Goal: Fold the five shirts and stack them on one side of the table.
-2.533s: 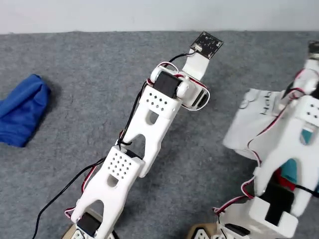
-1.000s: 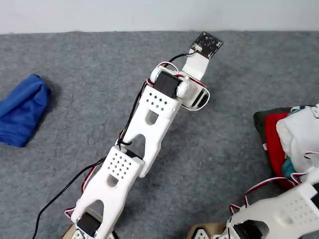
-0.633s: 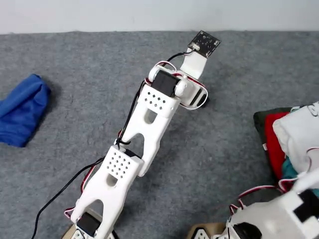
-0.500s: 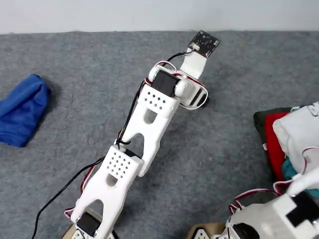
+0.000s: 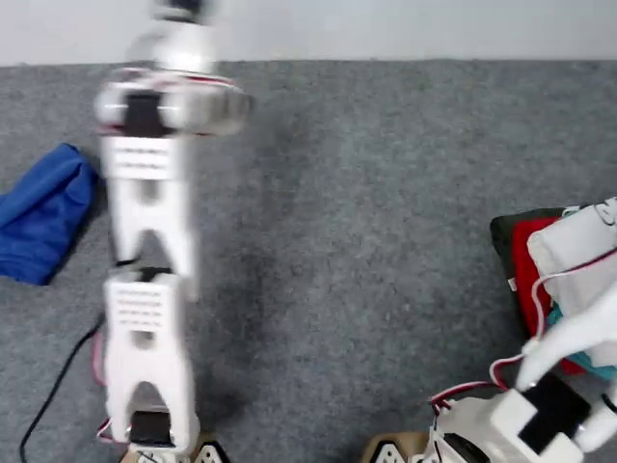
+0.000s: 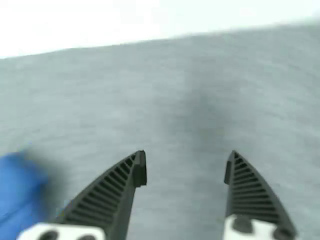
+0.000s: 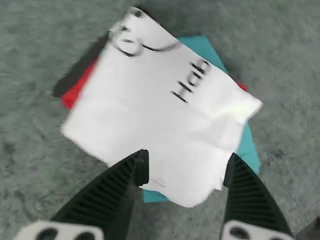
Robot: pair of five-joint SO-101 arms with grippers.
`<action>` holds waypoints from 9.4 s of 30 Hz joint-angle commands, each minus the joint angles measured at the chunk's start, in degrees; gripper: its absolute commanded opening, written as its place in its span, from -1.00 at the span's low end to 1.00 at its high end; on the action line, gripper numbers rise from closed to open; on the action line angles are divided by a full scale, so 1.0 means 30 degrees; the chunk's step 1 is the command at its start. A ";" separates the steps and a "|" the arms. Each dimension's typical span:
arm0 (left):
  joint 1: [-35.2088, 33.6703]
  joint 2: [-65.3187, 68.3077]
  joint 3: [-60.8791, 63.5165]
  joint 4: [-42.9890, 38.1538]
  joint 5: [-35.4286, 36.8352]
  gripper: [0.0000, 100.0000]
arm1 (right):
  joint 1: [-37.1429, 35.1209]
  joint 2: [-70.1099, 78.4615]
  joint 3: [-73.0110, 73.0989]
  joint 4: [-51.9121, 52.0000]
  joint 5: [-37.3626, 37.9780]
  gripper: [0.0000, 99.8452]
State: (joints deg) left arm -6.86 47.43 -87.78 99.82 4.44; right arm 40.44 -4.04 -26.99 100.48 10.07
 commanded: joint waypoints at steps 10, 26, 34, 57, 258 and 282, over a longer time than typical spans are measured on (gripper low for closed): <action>-0.8762 -0.1465 0.7516 0.0234 -0.0059 -0.49 | -0.2037 -0.0982 -0.0088 0.0777 0.0029 -0.50; -1.1253 0.1582 1.2733 -0.3604 -0.0205 -0.72 | -0.3004 -0.1158 0.2637 0.0777 0.0029 -0.50; -0.8938 0.2725 0.8923 -0.0264 -0.1729 -0.98 | -0.4821 -0.1187 0.2813 0.0777 0.0029 -0.50; 1.3158 -0.3634 1.4198 0.0234 -0.8498 -0.98 | -0.4967 -0.1187 0.2842 0.0806 0.0029 -0.50; -0.2051 -2.3033 2.7121 -0.5128 -0.5685 -0.78 | -1.6571 -0.0308 -0.5656 0.0132 0.2520 -0.98; 1.0022 -2.0659 4.1949 -1.1663 -0.5568 -0.53 | -1.5839 -0.0249 -0.3546 -0.0044 0.2432 -0.98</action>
State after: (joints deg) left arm 21.98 -17.45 35.91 69.58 -12.79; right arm -7.56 -2.20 -37.71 100.22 17.36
